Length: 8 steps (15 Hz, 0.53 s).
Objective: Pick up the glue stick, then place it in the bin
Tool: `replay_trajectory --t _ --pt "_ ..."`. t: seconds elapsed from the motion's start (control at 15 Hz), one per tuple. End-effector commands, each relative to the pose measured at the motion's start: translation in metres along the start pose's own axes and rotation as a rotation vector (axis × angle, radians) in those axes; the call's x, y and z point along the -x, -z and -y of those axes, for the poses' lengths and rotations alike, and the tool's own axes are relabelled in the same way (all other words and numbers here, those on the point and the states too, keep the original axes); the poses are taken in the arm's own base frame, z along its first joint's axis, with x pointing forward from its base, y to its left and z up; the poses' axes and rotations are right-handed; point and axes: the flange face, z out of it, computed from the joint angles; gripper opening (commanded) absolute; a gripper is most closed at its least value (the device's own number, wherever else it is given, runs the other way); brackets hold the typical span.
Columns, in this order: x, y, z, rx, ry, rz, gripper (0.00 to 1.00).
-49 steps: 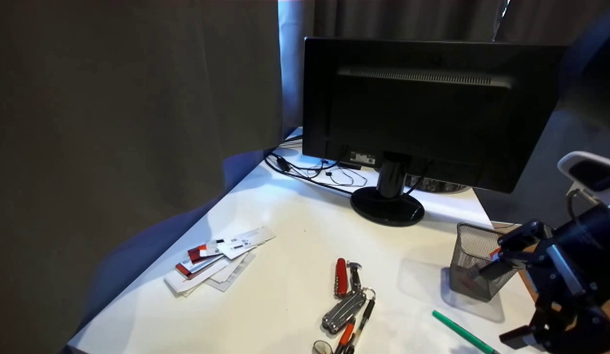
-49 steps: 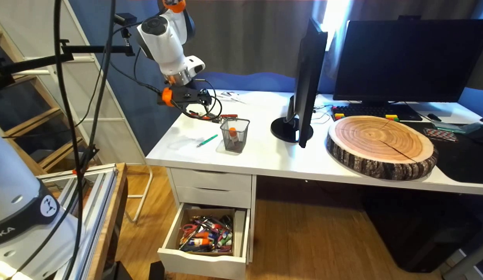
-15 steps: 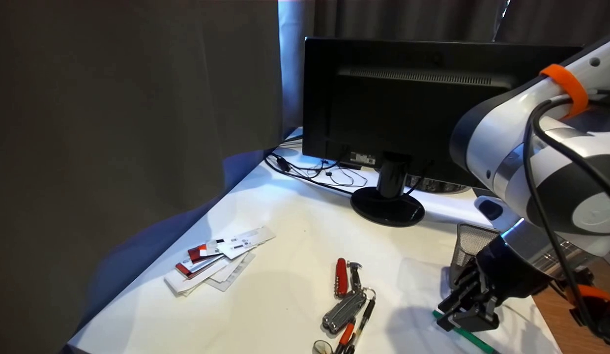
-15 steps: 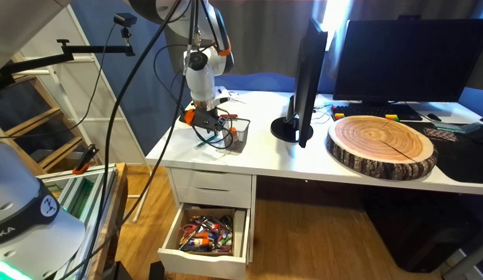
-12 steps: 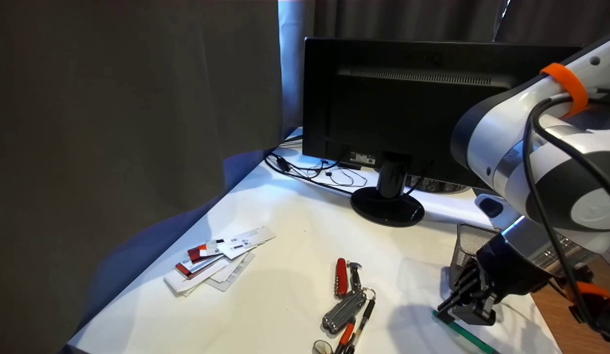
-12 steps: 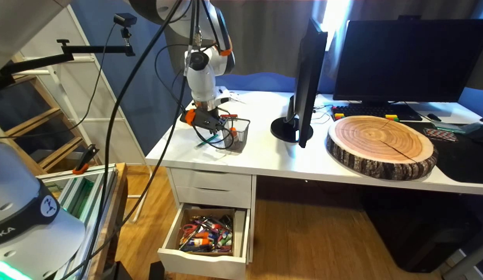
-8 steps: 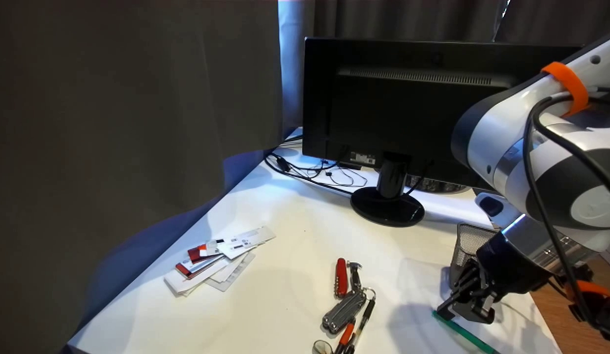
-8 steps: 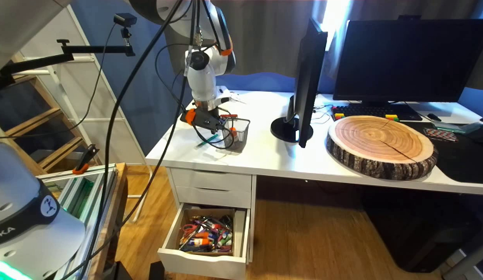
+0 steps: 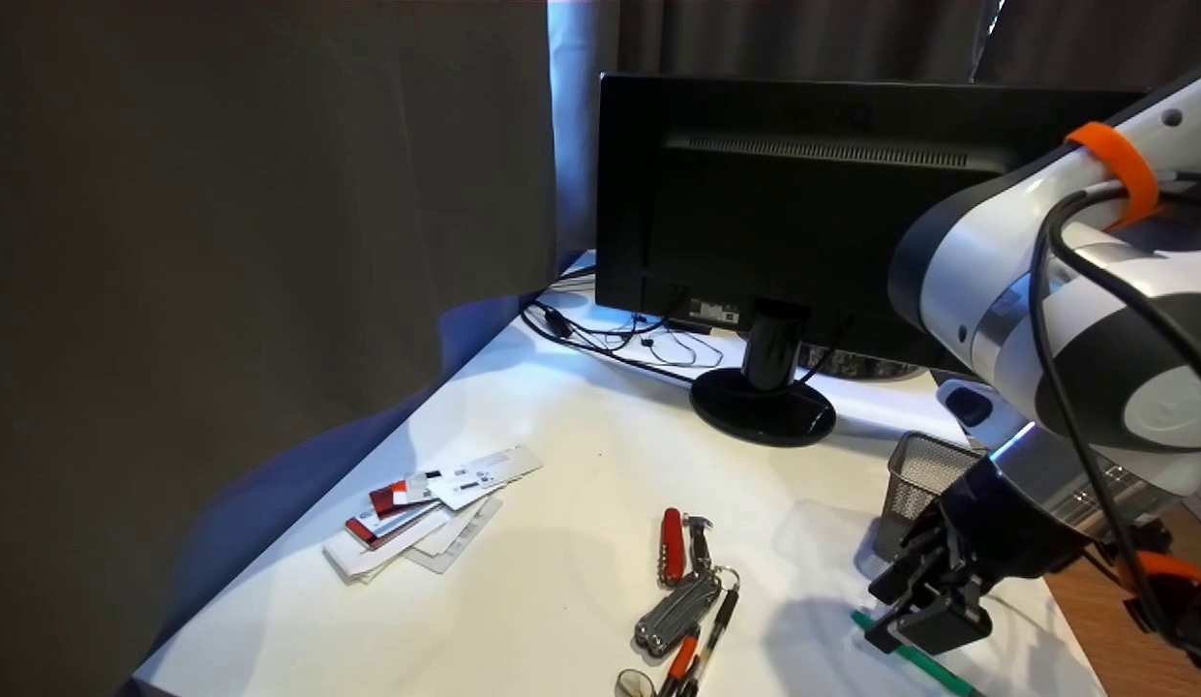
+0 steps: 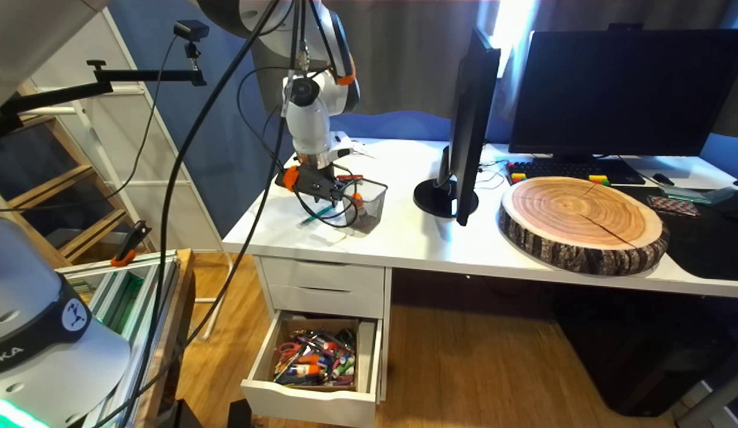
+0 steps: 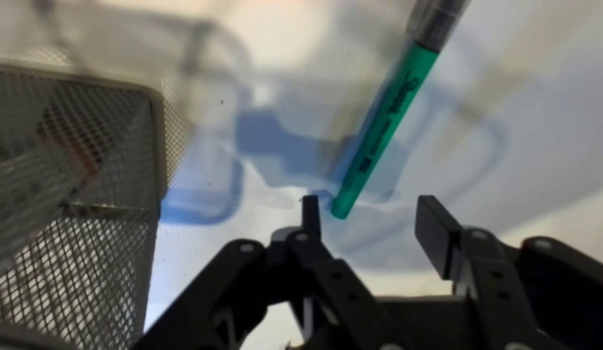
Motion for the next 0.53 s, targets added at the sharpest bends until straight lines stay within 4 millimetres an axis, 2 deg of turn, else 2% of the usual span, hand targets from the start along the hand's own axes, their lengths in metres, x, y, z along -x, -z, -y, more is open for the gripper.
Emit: replay_trajectory --t 0.0,0.13,0.2,0.27,0.4,0.47 --pt "0.0015 -0.0033 -0.0013 0.014 0.022 0.036 0.87" --pt "0.003 -0.004 -0.0014 0.015 0.024 0.043 0.99" --pt "0.0035 -0.0043 -0.0012 0.013 0.024 0.044 0.94" --pt "0.004 -0.0046 -0.001 0.011 0.025 0.046 0.71" --pt "0.0048 -0.0056 -0.0007 0.009 0.026 0.049 0.67" --pt "0.0053 -0.0063 -0.0006 0.009 0.026 0.051 0.61"
